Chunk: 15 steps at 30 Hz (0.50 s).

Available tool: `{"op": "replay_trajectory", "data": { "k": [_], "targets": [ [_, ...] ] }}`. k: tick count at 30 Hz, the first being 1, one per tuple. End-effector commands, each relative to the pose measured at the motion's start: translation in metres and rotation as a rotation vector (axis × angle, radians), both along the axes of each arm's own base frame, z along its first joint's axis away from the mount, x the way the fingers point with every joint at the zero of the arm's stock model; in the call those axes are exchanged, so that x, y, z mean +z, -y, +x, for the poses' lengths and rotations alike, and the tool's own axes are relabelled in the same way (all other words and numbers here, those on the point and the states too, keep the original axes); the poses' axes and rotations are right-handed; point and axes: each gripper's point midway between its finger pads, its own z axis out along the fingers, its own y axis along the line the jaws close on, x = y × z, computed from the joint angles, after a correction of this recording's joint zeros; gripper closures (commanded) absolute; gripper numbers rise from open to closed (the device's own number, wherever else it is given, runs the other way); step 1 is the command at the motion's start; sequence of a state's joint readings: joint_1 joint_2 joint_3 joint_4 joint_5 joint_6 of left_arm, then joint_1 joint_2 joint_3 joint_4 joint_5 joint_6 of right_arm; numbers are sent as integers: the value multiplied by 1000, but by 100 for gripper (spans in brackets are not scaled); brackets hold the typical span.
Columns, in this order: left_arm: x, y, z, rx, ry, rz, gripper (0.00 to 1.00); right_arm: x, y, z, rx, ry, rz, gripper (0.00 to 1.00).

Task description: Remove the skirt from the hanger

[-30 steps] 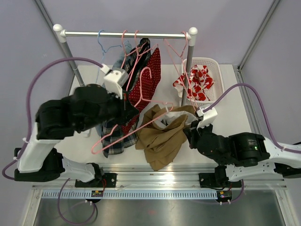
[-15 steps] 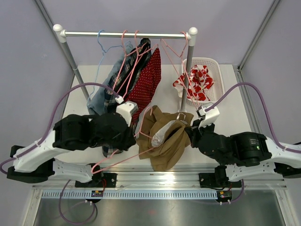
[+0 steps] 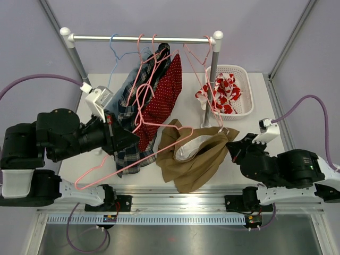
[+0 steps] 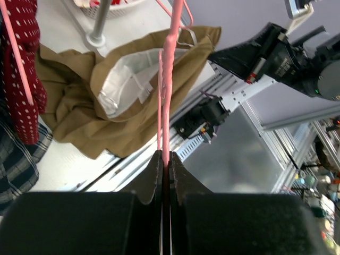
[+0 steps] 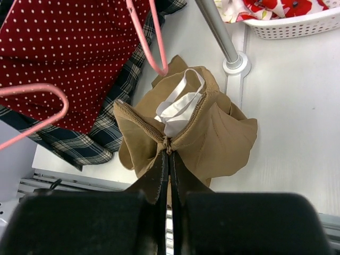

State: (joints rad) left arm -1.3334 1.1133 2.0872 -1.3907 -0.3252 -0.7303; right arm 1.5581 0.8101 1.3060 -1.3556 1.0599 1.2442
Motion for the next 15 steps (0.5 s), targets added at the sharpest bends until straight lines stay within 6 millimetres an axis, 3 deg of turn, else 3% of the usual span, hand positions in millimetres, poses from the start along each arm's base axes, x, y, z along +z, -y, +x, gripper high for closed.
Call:
{"op": "replay_trajectory", "data": {
  "k": [1,2,4,5,6,8,15],
  "targets": [
    [-25,-3,26,96,67,219,100,9,51,14,-102,85,-135,100],
    [-15,1,30,96,100,207,100,35,47,17,-109,121,-72,100],
    [-3,15,38,105,144,183,100,63,48,22,-60,207,-161,100],
    [1,19,41,98,172,185,100,93,47,25,-79,246,-94,100],
    [10,22,43,99,190,165,100,107,53,28,-65,294,-168,100],
    [9,29,51,115,219,205,100,144,68,33,-118,349,-161,100],
    [10,30,59,133,263,199,100,238,105,42,-235,481,-174,100]
  ]
}}
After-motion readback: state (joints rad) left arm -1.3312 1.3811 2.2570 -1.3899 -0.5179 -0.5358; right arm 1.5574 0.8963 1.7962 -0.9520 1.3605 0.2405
